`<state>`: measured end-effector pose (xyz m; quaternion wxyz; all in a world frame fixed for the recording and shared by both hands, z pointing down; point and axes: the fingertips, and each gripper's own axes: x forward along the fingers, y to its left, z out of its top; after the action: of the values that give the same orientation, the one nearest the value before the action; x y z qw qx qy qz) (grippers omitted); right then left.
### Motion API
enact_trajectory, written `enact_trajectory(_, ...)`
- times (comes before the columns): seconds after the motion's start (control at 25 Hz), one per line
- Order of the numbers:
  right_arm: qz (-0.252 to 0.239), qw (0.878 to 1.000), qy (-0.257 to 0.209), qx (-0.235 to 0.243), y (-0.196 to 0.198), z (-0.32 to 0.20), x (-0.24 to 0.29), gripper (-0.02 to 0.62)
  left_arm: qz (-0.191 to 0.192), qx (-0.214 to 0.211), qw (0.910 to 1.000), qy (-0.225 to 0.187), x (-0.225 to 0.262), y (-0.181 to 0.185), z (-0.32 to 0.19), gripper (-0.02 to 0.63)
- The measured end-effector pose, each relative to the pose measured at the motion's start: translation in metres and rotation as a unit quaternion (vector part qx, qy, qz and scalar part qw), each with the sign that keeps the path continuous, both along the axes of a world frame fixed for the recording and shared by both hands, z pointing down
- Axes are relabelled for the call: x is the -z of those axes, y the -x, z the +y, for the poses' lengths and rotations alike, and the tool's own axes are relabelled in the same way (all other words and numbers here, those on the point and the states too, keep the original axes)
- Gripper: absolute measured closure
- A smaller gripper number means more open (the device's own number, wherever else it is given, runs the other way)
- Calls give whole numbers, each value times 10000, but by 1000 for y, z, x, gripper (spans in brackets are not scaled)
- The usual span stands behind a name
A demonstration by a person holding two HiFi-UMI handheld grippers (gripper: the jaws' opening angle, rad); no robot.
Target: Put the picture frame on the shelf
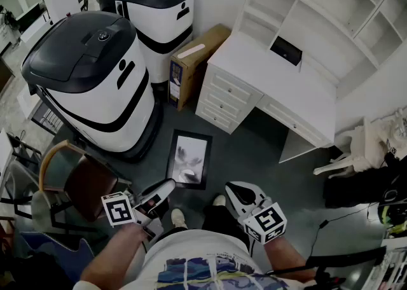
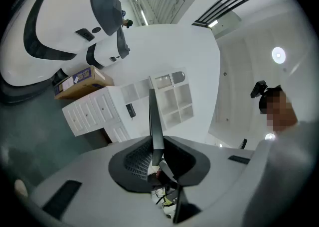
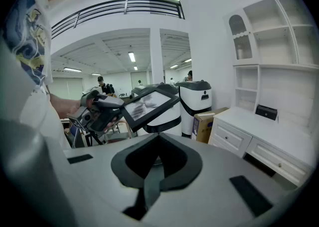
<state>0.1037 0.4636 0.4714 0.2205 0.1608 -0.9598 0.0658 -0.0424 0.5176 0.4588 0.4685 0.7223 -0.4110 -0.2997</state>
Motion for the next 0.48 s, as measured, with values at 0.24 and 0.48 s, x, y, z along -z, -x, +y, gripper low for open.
enact_trajectory(0.24, 30, 9998, 71, -205, -4, -15, -1, 571, 63, -167, 9998, 48, -4, -3, -20, 531)
enact_trajectory(0.48, 38, 9997, 87, -215, 12, -67, -6, 571, 39, -233, 9996, 148, -2, 6, -70, 531)
